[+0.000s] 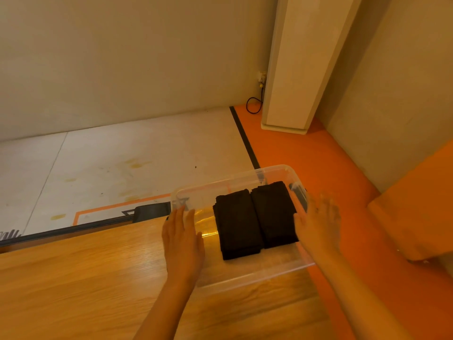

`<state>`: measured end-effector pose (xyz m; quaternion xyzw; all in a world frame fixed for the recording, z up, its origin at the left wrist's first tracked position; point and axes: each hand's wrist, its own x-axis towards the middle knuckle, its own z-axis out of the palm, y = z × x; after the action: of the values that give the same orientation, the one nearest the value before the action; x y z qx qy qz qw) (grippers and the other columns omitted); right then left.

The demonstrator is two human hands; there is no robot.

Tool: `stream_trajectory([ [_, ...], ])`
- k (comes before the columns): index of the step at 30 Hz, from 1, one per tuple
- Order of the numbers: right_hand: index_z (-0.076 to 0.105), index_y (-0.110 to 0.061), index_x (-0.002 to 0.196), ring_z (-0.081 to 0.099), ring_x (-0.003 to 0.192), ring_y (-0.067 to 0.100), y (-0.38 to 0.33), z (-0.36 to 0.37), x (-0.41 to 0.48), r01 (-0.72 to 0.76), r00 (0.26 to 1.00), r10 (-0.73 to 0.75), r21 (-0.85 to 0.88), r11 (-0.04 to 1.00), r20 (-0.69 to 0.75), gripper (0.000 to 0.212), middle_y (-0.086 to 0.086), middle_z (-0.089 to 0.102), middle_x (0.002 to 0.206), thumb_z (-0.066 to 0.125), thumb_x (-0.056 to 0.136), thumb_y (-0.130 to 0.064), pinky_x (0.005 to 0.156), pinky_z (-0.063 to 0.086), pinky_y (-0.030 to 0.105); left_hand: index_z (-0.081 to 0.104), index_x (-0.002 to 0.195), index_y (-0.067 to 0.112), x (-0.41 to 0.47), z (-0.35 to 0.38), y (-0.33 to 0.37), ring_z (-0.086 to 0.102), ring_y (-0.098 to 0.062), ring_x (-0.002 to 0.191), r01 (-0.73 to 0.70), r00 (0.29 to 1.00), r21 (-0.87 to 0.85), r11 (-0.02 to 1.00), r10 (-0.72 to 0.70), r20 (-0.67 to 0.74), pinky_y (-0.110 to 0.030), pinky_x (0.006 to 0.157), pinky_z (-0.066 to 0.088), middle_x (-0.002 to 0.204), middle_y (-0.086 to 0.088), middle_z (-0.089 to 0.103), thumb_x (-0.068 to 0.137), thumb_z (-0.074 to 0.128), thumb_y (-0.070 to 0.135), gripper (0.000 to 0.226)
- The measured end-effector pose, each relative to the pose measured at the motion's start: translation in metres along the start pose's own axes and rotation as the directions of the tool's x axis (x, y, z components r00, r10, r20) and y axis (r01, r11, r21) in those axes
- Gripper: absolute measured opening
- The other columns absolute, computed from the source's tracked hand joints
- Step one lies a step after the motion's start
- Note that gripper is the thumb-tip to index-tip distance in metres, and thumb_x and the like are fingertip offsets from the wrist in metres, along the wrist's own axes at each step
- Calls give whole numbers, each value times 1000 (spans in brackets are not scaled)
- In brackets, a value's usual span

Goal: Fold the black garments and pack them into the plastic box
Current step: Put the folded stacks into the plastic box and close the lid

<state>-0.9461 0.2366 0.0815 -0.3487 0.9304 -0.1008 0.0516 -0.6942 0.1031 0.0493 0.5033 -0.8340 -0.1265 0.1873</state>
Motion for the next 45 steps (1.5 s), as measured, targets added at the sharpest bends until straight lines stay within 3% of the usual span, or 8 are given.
stream_trajectory([
  [3, 14, -13, 151, 43, 128, 35, 7, 11, -3, -136, 986, 133, 28, 990, 99, 70, 20, 39, 144, 48, 96, -38, 98, 45, 45, 40, 142, 10, -13, -10, -20, 38, -36, 135, 139, 990, -52, 989, -139, -12, -49, 107, 37, 146, -17, 42, 85, 70, 16, 65],
  [6, 19, -11, 149, 56, 112, 32, 4, 16, -6, -130, 991, 128, 57, 990, 44, 67, 19, 52, 129, 51, 95, -33, 79, 54, 40, 43, 139, 15, -19, -14, -26, 59, -29, 112, 365, 931, -324, 873, -343, 125, -45, 84, 56, 133, -10, 55, 93, 61, 28, 51],
  [12, 28, -13, 148, 61, 96, 25, -13, 19, -25, -81, 997, 82, 113, 990, -9, 57, 13, 58, 119, 51, 96, -23, 64, 49, 30, 57, 115, 8, -22, -26, -47, 62, -21, 86, 386, 921, -295, 874, -382, 75, -26, 62, 46, 103, -8, 64, 96, 54, 21, 24],
  [20, 27, -20, 148, 62, 81, 15, -112, 51, -89, -19, 999, 9, 201, 979, 48, 57, 4, 60, 112, 51, 96, -22, 57, 53, 27, 58, 110, 6, -40, -78, -166, 60, -19, 73, 422, 901, -299, 856, -432, 33, -25, 55, 41, 88, -6, 64, 98, 51, 23, 23],
  [35, 39, -17, 136, 61, 72, 16, -340, 108, -214, -31, 996, 6, 294, 955, 87, 49, 6, 64, 98, 60, 92, -24, 51, 46, 24, 56, 99, 25, -82, -213, -413, 62, -19, 64, 373, 925, -384, 844, -372, 81, -51, 56, 55, 76, 1, 62, 95, 55, 19, 7],
  [39, 45, -15, 137, 51, 119, 28, -384, 105, -227, 130, 989, -120, 125, 984, -84, 54, 12, 55, 128, 63, 88, -28, 92, 49, 38, 54, 113, 34, -95, -230, -437, 59, 3, 93, 343, 931, -429, 836, -362, 39, -38, 82, 54, 106, 9, 64, 98, 49, 24, 18],
  [42, 45, -18, 140, 28, 141, 31, -439, 121, -236, 460, 886, -450, 94, 883, -109, 54, 13, 41, 146, 59, 91, -34, 114, 21, 45, 42, 141, 10, -106, -237, -473, 43, -21, 130, 432, 879, -337, 837, -474, -50, -44, 107, 37, 140, -6, 48, 99, 45, 29, 46],
  [45, 40, -20, 144, 18, 144, 29, -490, 161, -241, 656, 754, -655, -10, 755, 56, 56, 11, 35, 152, 29, 98, -50, 118, 11, 49, 39, 141, 3, -114, -239, -518, 39, -35, 133, 533, 819, -195, 824, -559, -125, -50, 109, 33, 143, -20, 44, 98, 50, 24, 49],
])
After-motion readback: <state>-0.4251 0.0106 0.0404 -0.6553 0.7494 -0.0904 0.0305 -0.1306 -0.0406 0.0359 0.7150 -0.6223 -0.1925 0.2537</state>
